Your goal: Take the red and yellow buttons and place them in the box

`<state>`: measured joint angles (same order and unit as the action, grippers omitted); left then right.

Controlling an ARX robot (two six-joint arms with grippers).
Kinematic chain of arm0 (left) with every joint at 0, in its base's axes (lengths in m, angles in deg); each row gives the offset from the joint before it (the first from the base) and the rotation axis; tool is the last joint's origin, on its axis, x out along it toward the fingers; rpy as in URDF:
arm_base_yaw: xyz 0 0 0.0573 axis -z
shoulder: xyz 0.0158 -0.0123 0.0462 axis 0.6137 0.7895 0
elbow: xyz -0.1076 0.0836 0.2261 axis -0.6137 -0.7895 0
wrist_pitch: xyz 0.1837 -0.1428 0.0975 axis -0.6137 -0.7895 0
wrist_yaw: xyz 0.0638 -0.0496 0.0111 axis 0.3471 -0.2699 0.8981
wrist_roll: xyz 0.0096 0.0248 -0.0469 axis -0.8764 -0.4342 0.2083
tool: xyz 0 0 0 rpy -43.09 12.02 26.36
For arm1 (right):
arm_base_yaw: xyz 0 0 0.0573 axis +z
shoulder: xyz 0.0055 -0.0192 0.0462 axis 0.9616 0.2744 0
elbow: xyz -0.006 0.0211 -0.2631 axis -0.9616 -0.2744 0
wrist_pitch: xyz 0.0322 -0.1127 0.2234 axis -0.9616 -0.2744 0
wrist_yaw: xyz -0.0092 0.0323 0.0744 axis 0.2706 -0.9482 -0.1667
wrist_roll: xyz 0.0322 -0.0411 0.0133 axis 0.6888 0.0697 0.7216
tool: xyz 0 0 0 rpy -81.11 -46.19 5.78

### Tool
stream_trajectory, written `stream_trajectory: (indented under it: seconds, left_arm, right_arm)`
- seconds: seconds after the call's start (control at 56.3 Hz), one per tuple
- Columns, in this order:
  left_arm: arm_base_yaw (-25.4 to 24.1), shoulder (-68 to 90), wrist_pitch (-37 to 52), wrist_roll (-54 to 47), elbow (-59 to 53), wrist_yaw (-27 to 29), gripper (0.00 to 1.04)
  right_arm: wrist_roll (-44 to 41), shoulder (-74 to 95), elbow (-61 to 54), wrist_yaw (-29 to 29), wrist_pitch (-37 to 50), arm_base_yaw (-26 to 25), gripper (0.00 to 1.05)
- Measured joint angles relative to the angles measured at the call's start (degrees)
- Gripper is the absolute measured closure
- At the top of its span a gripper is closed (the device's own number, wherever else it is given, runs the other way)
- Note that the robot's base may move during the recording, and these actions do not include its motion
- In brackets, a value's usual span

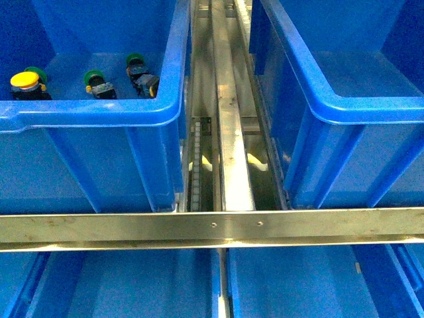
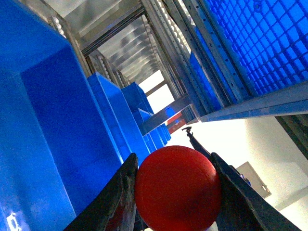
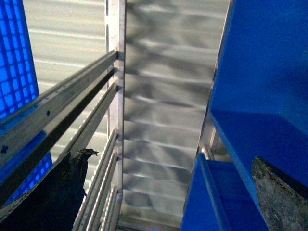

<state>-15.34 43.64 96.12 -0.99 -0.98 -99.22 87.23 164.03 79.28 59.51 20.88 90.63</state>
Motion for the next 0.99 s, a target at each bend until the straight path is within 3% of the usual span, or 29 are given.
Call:
stream_trajectory:
  seconds: [0.515,0.994]
  left_arm:
    - [2.3,2.5,0.1,0.2,2.1,0.3,0.71]
    - [2.7,4.0,-0.9,0.3,3.2,1.0,0.71]
  right_arm:
    - [-0.5,1.4,1.7,3.0,4.8,9.8,0.06]
    - [-1.5,2.1,3.5,4.0,4.2,12.1,0.06]
